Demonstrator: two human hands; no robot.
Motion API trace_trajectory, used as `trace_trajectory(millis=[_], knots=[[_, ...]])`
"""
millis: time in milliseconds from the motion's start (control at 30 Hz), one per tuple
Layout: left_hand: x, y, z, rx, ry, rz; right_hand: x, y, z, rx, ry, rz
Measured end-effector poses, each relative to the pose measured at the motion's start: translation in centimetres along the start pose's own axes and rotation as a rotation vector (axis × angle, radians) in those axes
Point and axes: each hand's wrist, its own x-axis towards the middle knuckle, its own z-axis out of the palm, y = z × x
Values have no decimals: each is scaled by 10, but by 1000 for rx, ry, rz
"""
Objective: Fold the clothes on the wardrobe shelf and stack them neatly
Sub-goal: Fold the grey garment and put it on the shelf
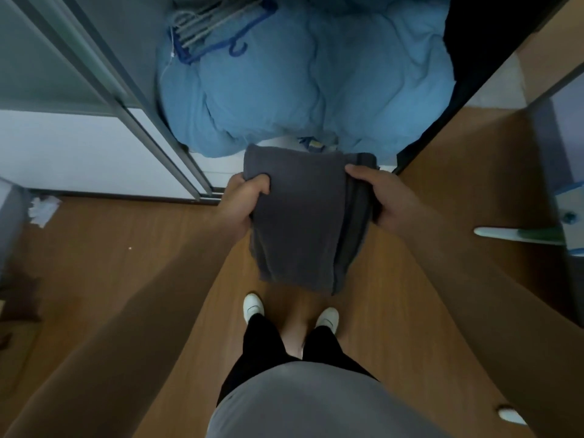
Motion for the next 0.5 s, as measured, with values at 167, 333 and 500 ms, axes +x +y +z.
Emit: trace_trajectory(millis=[167, 333, 500], knots=[[4, 9, -14, 10, 53, -17, 6, 29, 12, -117, -6, -49], [7, 32, -54, 139, 49, 125, 10, 25, 39, -135, 165, -208], [1, 51, -59, 222, -7, 254, 5, 11, 61, -606, 93, -305]])
